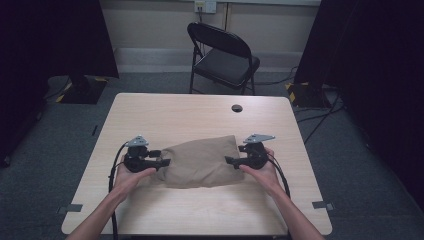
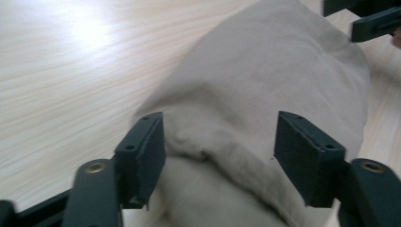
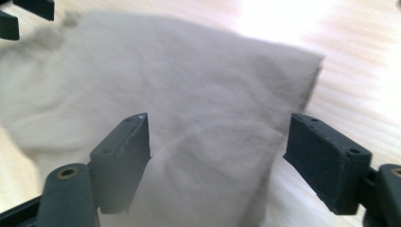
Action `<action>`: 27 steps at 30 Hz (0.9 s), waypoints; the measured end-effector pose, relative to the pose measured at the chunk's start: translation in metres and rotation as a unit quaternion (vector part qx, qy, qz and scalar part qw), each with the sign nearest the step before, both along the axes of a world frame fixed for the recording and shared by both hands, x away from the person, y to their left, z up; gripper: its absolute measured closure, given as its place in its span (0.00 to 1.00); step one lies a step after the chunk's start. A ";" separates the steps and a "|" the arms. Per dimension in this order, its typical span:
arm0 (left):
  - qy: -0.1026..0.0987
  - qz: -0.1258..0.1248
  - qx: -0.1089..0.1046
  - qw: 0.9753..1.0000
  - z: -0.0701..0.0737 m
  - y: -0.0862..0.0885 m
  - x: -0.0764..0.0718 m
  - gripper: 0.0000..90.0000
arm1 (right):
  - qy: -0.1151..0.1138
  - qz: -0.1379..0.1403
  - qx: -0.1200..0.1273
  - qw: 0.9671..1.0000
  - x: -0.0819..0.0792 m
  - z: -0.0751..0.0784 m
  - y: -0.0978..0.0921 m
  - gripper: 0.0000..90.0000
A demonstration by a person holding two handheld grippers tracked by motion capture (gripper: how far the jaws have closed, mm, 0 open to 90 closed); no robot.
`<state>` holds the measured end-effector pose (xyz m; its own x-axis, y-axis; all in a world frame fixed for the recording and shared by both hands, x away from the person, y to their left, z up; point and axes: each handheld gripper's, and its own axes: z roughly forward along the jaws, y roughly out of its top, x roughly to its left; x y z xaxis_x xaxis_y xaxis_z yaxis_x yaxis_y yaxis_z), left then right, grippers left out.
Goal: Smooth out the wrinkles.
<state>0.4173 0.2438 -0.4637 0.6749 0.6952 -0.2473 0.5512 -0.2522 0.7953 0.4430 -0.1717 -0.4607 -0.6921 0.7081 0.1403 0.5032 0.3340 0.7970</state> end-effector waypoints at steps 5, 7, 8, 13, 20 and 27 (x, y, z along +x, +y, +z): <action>0.012 0.012 0.025 1.000 0.004 0.027 -0.018 0.28 | -0.005 -0.028 0.010 1.000 -0.015 0.015 -0.026 0.18; 0.017 0.023 0.032 0.999 0.001 0.040 -0.025 0.24 | -0.001 -0.036 0.004 0.999 -0.022 0.014 -0.038 0.17; 0.021 0.028 0.040 0.999 -0.001 0.045 -0.027 0.23 | 0.003 -0.047 -0.001 0.999 -0.026 0.013 -0.043 0.17; 0.049 0.031 0.053 0.997 -0.009 0.064 -0.039 0.25 | 0.022 -0.093 -0.023 0.995 -0.042 0.004 -0.069 0.17; 0.011 0.092 0.162 0.982 -0.030 0.066 -0.045 0.22 | 0.052 -0.151 -0.073 0.984 -0.051 -0.015 -0.105 0.17; -0.019 0.116 0.137 0.984 -0.039 0.066 -0.046 0.12 | 0.032 -0.175 -0.112 0.978 -0.051 -0.034 -0.117 0.13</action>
